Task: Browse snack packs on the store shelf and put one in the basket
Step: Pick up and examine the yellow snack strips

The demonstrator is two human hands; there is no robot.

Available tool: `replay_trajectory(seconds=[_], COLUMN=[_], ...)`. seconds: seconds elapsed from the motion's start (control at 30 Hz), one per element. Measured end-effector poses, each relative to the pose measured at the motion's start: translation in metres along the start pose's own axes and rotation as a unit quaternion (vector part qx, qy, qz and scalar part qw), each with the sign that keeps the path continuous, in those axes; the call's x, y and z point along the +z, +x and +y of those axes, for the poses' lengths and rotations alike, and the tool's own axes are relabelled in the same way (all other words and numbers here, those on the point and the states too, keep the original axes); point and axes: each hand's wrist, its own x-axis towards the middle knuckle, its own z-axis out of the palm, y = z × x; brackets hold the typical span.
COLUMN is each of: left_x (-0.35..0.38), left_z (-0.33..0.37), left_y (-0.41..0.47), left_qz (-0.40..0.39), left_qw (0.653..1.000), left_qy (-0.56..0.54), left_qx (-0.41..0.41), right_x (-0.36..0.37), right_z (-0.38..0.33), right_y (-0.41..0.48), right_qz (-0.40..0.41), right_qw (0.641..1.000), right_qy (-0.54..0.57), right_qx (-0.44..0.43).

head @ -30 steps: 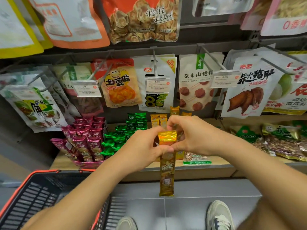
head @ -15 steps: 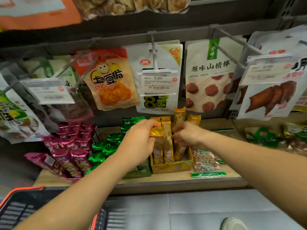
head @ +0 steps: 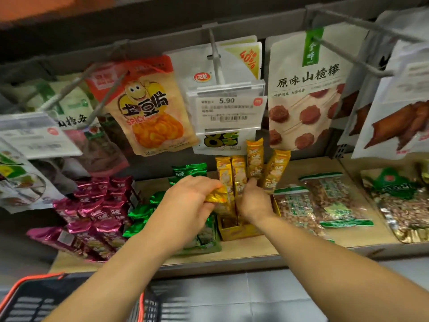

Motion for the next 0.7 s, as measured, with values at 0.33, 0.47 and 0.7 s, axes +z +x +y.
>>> replay_trajectory(seconds=[0.33, 0.47, 0.7], left_x=[0.002, 0.0, -0.002], left_z=[-0.004, -0.003, 0.0], left_y=[0.002, 0.001, 0.0], left_qz=[0.041, 0.055, 0.047], left_qw=[0.997, 0.995, 0.996], left_qy=[-0.053, -0.074, -0.06], left_qx=[-0.039, -0.048, -0.056], right_x=[0.007, 0.007, 0.003], right_z=[0.012, 0.021, 0.015], right_y=[-0.01, -0.025, -0.02], right_qz=[-0.002, 0.024, -0.015], right_qw=[0.996, 0.998, 0.999], right_qy=[0.084, 0.059, 0.017], right_qx=[0.019, 0.013, 0.039])
